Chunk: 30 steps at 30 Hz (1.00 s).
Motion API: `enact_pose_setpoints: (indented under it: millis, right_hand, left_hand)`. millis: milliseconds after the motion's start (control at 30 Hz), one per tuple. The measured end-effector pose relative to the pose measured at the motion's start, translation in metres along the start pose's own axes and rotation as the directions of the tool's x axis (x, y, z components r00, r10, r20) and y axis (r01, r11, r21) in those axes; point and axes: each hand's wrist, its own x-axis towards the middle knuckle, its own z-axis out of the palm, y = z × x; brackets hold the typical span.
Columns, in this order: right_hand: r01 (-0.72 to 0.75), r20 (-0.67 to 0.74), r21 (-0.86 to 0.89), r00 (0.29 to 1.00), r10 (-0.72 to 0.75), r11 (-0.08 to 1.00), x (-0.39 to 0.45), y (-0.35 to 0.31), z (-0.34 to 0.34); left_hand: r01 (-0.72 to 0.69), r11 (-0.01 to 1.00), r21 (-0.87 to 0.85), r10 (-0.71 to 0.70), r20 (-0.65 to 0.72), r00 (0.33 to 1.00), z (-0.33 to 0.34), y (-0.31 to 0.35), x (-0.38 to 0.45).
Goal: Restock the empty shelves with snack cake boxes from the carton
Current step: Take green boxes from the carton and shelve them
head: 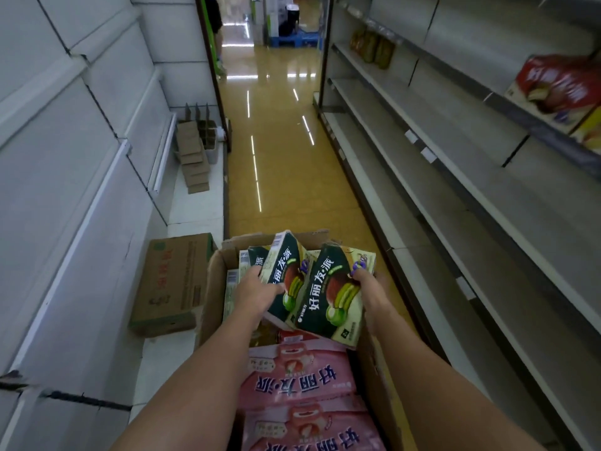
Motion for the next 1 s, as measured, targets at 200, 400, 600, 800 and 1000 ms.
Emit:
enact_pose_setpoints:
  millis: [200, 400, 600, 800, 1000]
  right_hand:
    - [0.049, -0.040, 0.289, 0.998, -0.039, 0.956, -0.060, -0.015, -0.027]
    - [-0.021, 0.090, 0.536, 0.995, -0.033, 0.844, -0.117, -0.019, -0.068]
    - [0.029, 0.005, 0.629, 0.999, -0.041, 0.777, -0.160, -0.004, -0.153]
    - [0.262, -0.270, 0.810, 0.961, -0.062, 0.525, -0.194, 0.034, -0.222]
    - [0.320, -0.345, 0.649, 0.932, -0.109, 0.690, -0.266, 0.073, -0.309]
  left_hand:
    - [0.033, 0.974, -0.224, 0.039, 0.311, 0.950, 0.016, 0.026, -0.040]
    - [0.033, 0.976, -0.217, 0.083, 0.507, 0.858, 0.054, 0.057, -0.089]
    - [0.039, 0.977, -0.207, 0.103, 0.630, 0.770, 0.105, 0.067, -0.152]
    - [0.180, 0.911, -0.372, 0.161, 0.720, 0.675, 0.158, 0.067, -0.241]
    - [0.123, 0.943, -0.310, 0.159, 0.742, 0.652, 0.213, 0.058, -0.311]
